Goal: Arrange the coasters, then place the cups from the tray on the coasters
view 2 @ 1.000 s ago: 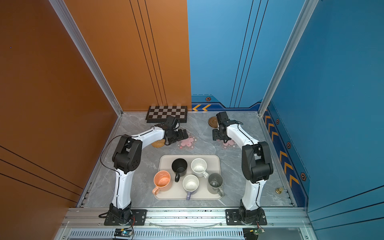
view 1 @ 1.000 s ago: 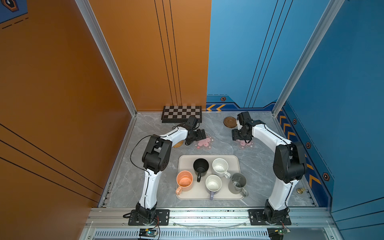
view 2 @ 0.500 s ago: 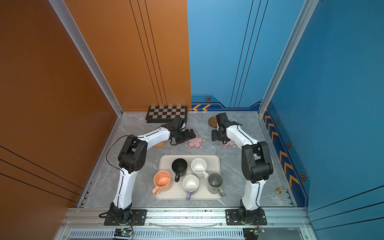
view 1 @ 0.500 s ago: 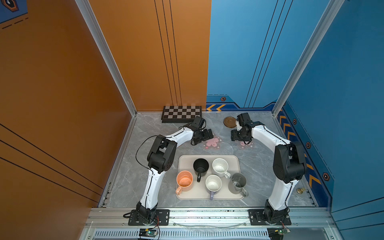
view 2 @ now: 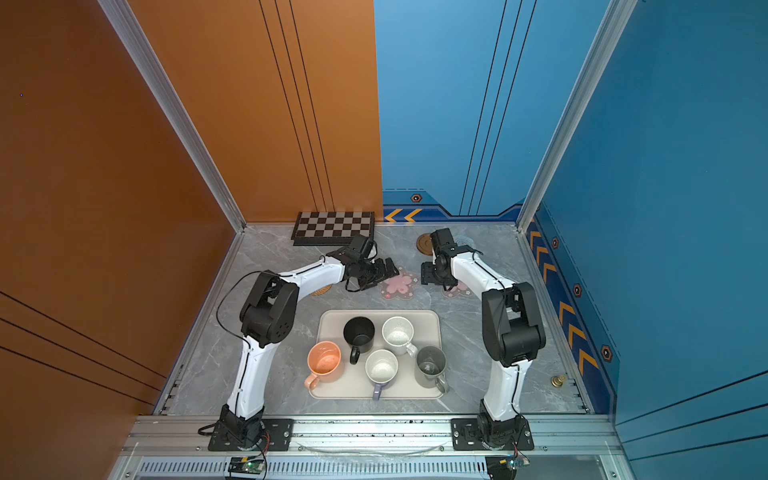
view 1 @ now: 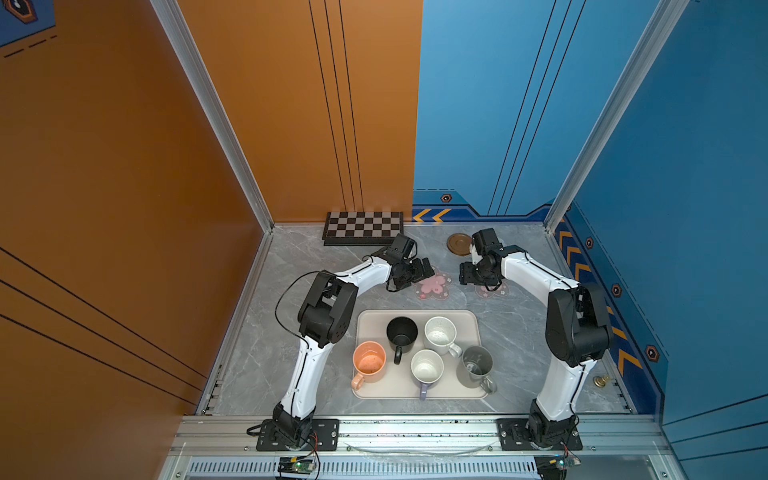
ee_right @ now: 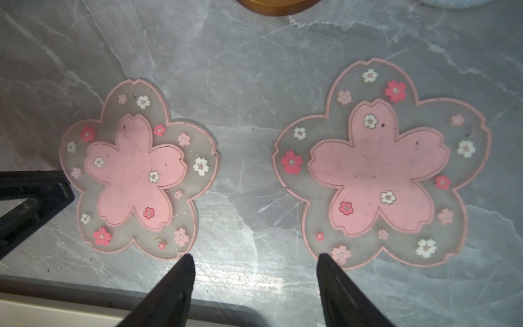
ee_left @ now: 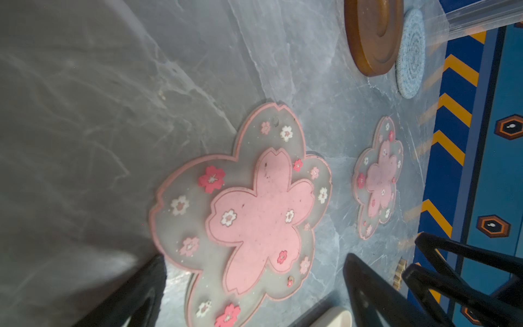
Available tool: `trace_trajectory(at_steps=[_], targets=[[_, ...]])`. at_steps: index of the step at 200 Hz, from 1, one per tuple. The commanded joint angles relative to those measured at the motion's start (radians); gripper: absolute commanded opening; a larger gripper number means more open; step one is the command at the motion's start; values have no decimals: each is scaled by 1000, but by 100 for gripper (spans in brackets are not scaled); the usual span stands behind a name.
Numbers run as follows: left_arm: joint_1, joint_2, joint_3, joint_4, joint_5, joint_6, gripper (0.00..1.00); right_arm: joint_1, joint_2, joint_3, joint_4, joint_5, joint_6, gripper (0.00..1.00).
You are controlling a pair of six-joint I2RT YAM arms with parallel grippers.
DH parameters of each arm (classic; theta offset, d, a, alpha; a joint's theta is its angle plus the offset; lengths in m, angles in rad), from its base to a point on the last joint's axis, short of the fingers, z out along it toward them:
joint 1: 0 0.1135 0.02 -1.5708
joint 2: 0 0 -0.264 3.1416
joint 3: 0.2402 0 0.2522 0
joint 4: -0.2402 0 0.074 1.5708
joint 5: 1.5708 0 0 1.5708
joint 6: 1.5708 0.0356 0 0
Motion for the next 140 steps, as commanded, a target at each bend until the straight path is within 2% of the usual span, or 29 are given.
trace_trajectory(at_steps=[1, 55, 100, 140], targets=[[-14, 45, -31, 3, 53, -45, 98, 15, 4, -14, 25, -25, 27, 71], [4, 5, -68, 42, 65, -42, 99, 46, 12, -10, 35, -32, 40, 71], [96, -132, -181, 75, 60, -21, 99, 71, 18, 8, 36, -26, 41, 71], [143, -265, -266, 67, 57, 30, 98, 105, 41, 52, 35, -16, 56, 71]])
